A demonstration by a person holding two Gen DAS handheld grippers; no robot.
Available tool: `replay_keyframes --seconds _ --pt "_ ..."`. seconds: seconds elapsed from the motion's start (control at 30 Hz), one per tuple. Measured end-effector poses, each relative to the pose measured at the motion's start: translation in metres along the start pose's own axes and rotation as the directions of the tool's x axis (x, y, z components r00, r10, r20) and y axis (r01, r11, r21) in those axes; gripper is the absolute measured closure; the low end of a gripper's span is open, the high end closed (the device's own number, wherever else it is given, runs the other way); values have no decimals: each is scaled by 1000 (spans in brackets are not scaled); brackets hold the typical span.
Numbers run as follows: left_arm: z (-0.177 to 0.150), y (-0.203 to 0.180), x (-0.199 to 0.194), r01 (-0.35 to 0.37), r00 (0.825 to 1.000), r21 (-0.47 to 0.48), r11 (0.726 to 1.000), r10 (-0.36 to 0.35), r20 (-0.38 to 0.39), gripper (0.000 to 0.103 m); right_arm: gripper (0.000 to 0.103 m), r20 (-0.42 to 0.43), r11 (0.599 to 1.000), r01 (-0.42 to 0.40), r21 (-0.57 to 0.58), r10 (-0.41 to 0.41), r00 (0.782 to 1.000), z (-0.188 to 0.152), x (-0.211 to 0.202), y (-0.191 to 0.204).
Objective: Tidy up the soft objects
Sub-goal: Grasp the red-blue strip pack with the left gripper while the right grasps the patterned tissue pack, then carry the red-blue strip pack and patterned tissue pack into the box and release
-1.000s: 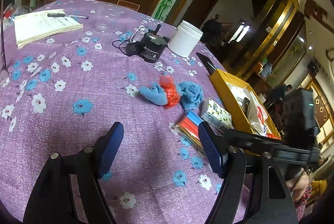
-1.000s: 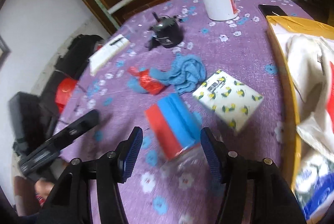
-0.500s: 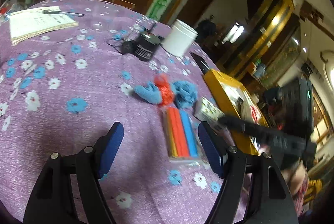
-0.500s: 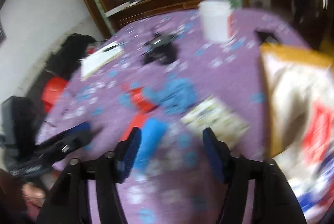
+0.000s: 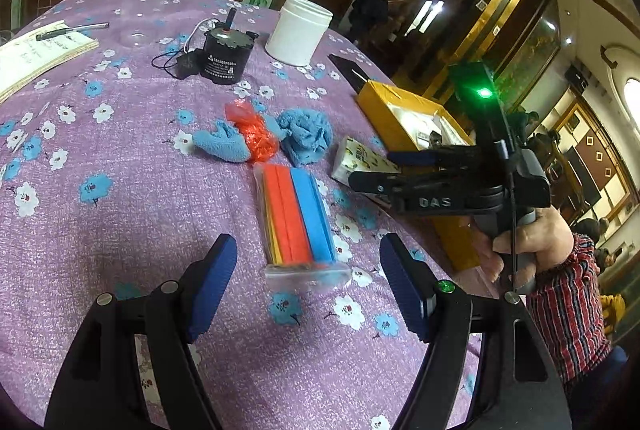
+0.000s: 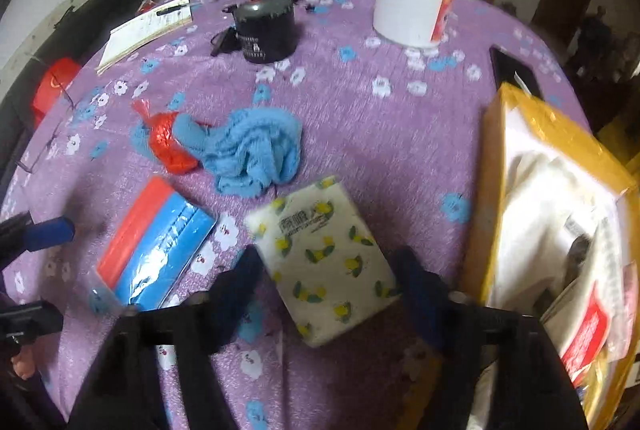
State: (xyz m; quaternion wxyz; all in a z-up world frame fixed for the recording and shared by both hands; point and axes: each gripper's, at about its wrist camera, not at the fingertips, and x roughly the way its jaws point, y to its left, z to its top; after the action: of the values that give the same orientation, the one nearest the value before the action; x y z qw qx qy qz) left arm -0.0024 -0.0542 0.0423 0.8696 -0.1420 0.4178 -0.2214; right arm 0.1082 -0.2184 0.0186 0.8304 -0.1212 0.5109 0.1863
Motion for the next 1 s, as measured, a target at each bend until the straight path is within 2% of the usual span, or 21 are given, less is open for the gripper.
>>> replay_keyframes --seconds 0.07,0.2,0.27,0.37,0.47,0.53,0.6,0.63,0.67,0.7,0.8,0.9,1.0 --pt "0 -3 0 -3 1000 3 1000 3 -10 30 45 16 1000 -4 11 4 1000 -6 -6 2" --pt "2 -10 2 -40 999 18 999 40 -15 29 45 134 992 -61 107 46 990 -18 -37 6" --pt "5 -15 8 -72 997 24 997 72 -26 23 45 197 986 -63 154 32 980 -26 -50 10" --pt "7 -28 23 -118 991 59 991 122 -58 23 45 281 976 -57 212 -5 960 -40 -64 12" --pt "7 -40 43 -205 973 112 972 215 -83 23 45 328 960 -62 273 -32 944 -50 -66 5" --pt "7 -46 58 -269 955 154 951 284 -86 23 45 348 952 -94 293 -15 937 -54 -64 -1" --pt "7 -48 67 -330 936 171 928 346 -71 28 45 365 943 -126 307 6 931 -56 -61 -7" --pt "6 -47 71 -338 933 175 925 354 -67 46 45 375 941 -143 308 18 927 -57 -59 -9" --pt "6 -47 71 -367 924 188 911 380 -42 59 45 384 940 -153 305 26 923 -57 -59 -9" --pt "5 -47 71 -380 919 195 904 393 -27 59 45 393 941 -160 299 31 919 -58 -58 -8" --pt "8 -37 68 -346 935 150 926 353 -21 64 45 431 944 -180 276 46 901 -60 -59 -5" --pt "9 -34 57 -309 951 119 944 308 24 64 45 463 944 -189 271 45 885 -61 -62 -5" --pt "9 -37 47 -270 962 115 956 261 82 64 45 477 939 -186 290 26 879 -62 -64 -9"
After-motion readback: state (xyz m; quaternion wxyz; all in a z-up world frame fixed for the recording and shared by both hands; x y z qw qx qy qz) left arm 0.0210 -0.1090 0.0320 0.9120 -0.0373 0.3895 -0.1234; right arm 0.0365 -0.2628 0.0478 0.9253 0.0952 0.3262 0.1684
